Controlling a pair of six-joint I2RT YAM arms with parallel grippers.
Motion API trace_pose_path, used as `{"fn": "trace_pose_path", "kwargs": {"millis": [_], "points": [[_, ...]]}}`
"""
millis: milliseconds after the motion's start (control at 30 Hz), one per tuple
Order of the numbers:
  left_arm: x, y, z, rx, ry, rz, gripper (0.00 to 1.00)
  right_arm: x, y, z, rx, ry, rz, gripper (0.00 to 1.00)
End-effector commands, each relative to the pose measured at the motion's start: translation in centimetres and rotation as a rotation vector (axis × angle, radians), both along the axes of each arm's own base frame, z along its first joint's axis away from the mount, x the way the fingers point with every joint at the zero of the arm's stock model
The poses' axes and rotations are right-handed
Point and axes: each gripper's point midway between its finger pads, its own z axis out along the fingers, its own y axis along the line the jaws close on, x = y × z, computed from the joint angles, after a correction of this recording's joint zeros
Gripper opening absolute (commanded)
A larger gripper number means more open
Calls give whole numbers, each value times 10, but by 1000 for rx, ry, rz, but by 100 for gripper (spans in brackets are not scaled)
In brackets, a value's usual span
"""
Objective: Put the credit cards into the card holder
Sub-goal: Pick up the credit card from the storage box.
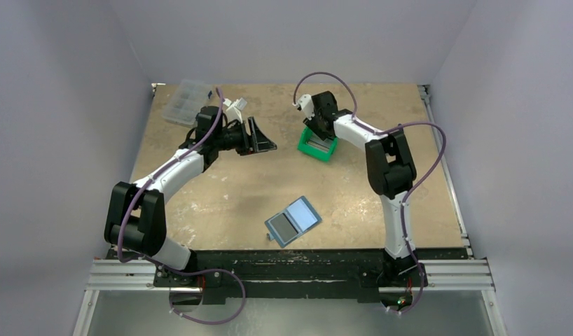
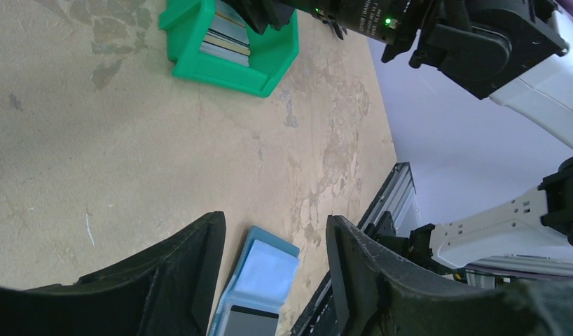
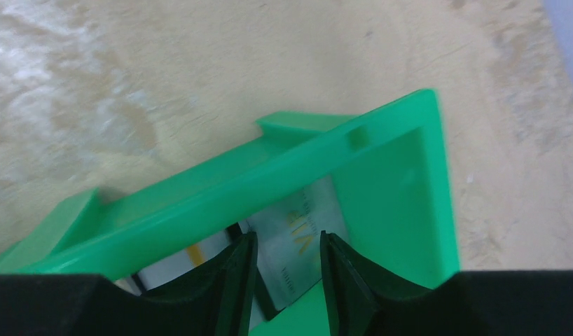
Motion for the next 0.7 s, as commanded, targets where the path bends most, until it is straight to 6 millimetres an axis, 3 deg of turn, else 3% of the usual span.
{"fn": "trace_pose_path", "kwargs": {"millis": [0,167,333,467,667], "points": [[2,-2,18,-5,-74,-16,58,17,-2,15,7,-50,-10,47],[2,-2,18,-6,-75,-17,58,21,-6,12,23,-56,-36,46],[3,-2,18,-4,-74,-15,58,30,-12,15,3,-88,-101,31],[3,-2,17,-4,-73,-14,58,36,-15,32,15,-145,-133,25],[2,-2,17,-4,-72,-15,58,44,-22,62,39,-240,-164,25]]}}
